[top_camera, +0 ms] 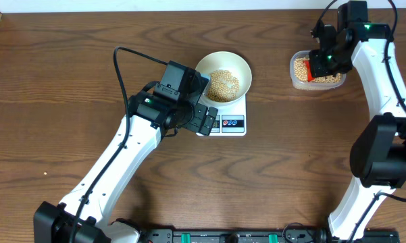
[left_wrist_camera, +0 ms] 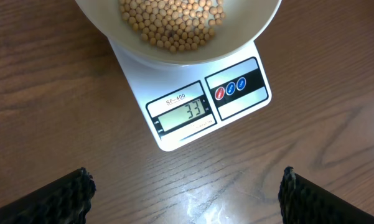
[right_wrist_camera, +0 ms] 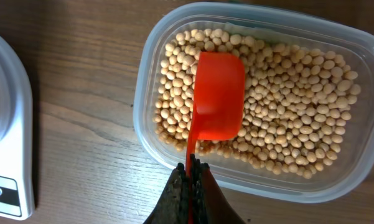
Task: Scoop item into bowl and weigh 50g on scale
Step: 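Lower the scoop into the soybeans for a second scoop, then drag the red scoop through the soybeans and lift it filled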
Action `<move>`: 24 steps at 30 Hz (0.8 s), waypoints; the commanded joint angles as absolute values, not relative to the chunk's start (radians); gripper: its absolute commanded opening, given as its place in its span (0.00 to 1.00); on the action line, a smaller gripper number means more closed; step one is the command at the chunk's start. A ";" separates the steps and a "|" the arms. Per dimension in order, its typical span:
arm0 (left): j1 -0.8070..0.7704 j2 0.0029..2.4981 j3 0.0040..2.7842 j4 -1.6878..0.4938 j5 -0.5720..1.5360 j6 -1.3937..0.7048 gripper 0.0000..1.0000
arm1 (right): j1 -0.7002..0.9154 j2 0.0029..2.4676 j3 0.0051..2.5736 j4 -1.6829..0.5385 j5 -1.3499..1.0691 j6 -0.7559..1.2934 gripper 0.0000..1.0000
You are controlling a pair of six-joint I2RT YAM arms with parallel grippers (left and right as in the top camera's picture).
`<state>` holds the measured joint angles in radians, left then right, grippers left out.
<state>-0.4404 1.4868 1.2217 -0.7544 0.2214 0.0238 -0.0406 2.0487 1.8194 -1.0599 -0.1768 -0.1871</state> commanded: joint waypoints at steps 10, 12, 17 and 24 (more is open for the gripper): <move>-0.439 1.496 1.212 -0.755 0.208 0.025 0.96 | -0.173 2.057 1.816 -1.074 -0.350 -0.169 0.01; -0.439 1.496 1.212 -0.755 0.208 0.025 0.96 | -0.207 2.057 1.816 -1.075 -0.390 -0.170 0.01; -0.439 1.496 1.212 -0.755 0.208 0.025 0.96 | -0.265 2.057 1.816 -1.074 -0.479 -0.173 0.01; -0.439 1.496 1.212 -0.754 0.208 0.025 0.97 | -0.309 2.053 1.817 -1.090 -0.487 -0.173 0.01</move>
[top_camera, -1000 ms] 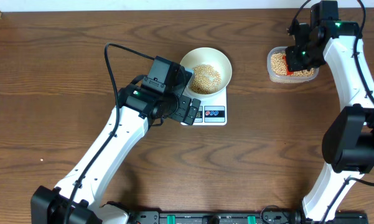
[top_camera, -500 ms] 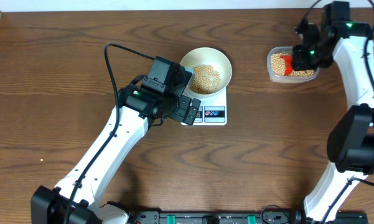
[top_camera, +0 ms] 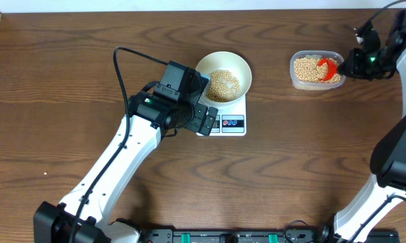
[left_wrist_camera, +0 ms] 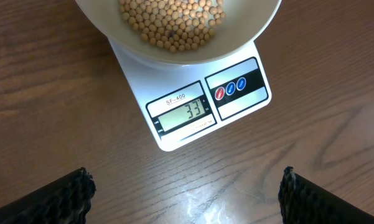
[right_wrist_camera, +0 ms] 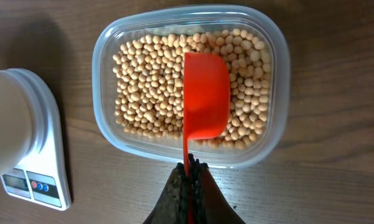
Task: Scoop item into bowl and weigh 50g on scale
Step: 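Drag the red scoop through the soybeans and lift it filled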
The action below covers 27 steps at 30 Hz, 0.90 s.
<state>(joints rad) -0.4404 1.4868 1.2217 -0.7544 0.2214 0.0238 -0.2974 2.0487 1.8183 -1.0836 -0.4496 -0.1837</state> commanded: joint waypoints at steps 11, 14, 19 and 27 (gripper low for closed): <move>-0.439 1.496 1.212 -0.755 0.208 0.025 0.96 | -0.349 1.996 1.819 -1.092 -0.617 -0.181 0.01; -0.439 1.496 1.212 -0.755 0.208 0.025 0.97 | -0.364 1.993 1.819 -1.092 -0.683 -0.181 0.01; -0.439 1.496 1.212 -0.755 0.208 0.025 0.96 | -0.390 1.993 1.819 -1.093 -0.795 -0.181 0.01; -0.439 1.496 1.212 -0.755 0.208 0.025 0.96 | -0.417 1.993 1.819 -1.092 -0.955 -0.181 0.01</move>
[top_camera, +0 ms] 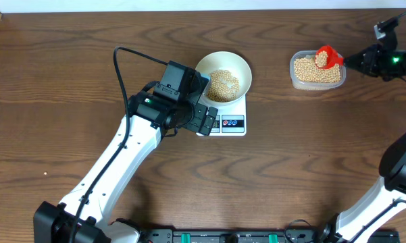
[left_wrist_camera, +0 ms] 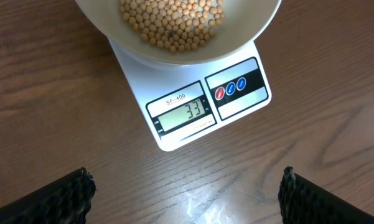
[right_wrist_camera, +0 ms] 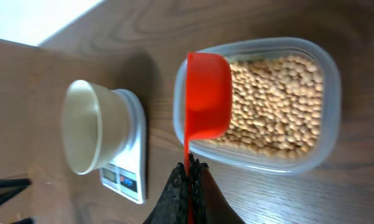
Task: Scoop item into bowl and weigh 50g on scale
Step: 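Drag the red scoop through the soybeans and lift it filled, then carry the filled scoop with the right gripper over the bowl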
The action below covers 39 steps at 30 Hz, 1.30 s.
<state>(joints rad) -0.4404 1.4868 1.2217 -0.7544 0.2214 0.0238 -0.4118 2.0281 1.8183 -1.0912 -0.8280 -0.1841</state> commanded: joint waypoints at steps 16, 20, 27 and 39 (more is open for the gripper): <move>-0.439 1.496 1.212 -0.755 0.208 0.025 0.96 | -0.210 1.993 1.819 -1.073 -1.058 -0.192 0.01; -0.439 1.496 1.212 -0.755 0.208 0.025 0.96 | -0.142 1.993 1.819 -1.055 -1.059 -0.192 0.01; -0.439 1.496 1.212 -0.755 0.208 0.025 0.96 | -0.041 1.993 1.819 -1.037 -1.061 -0.205 0.01; -0.439 1.496 1.212 -0.755 0.208 0.025 0.96 | 0.081 1.993 1.819 -1.036 -0.985 -0.245 0.01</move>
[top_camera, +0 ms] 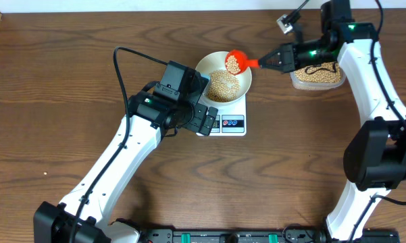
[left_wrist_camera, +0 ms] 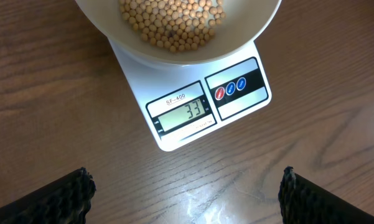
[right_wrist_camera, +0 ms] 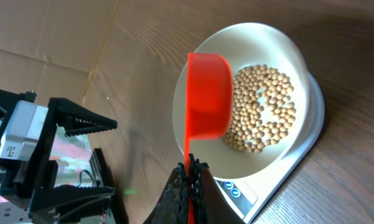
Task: Scoop item into bowl and weigh 50g on scale
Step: 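Carry the filled scoop with the right gripper over the bowl, then tilt the scoop over the bowl, pouring soybeans in gradually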
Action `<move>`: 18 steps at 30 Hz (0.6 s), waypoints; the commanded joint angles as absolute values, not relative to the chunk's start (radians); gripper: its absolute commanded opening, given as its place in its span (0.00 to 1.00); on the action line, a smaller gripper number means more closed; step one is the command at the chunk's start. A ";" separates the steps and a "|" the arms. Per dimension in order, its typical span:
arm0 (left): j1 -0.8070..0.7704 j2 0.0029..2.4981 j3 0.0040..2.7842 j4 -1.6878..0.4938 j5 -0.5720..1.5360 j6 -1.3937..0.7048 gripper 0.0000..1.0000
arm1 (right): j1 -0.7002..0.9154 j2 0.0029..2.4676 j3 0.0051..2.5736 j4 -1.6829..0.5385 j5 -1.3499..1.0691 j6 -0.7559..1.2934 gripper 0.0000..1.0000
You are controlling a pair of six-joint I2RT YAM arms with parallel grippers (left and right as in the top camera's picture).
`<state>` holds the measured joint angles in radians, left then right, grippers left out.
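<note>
A cream bowl (top_camera: 241,65) with soybeans stands on the white scale (top_camera: 234,123); the display (left_wrist_camera: 185,112) reads 33. My right gripper (top_camera: 278,59) is shut on the handle of a red scoop (top_camera: 234,62), which holds beans over the bowl's far rim. The scoop's underside (right_wrist_camera: 206,99) shows in the right wrist view above the bowl (right_wrist_camera: 280,152). My left gripper (left_wrist_camera: 185,186) hovers open over bare table just in front of the scale, nothing between its fingers (left_wrist_camera: 62,196).
A clear plastic tub of soybeans (top_camera: 317,75) sits at the back right, partly under my right arm. A black rail (top_camera: 223,236) runs along the table's front edge.
My right gripper has carried the loaded red scoop from above the bean tub leftward to over the bowl. The left arm and the scale reading of 33 are unchanged.
The scoop was first down in the bean tub in my right gripper. Then it sat over the tub with my arm swung right, then was raised with beans above the tub. Now it hangs over the bowl. The scale has stayed at 33 and the left arm still.
</note>
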<state>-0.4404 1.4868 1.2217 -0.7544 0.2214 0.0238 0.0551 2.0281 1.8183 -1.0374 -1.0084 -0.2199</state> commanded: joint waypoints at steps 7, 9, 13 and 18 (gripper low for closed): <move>-0.439 1.496 1.212 -0.755 0.208 0.025 0.96 | 0.125 1.993 1.819 -1.040 -0.893 -0.248 0.01; -0.439 1.496 1.212 -0.755 0.208 0.025 0.96 | 0.134 1.993 1.819 -1.042 -0.873 -0.248 0.01; -0.439 1.496 1.212 -0.755 0.208 0.025 0.97 | 0.154 1.993 1.819 -1.040 -0.841 -0.252 0.01; -0.439 1.496 1.212 -0.755 0.208 0.025 0.96 | 0.179 1.993 1.819 -1.040 -0.733 -0.252 0.01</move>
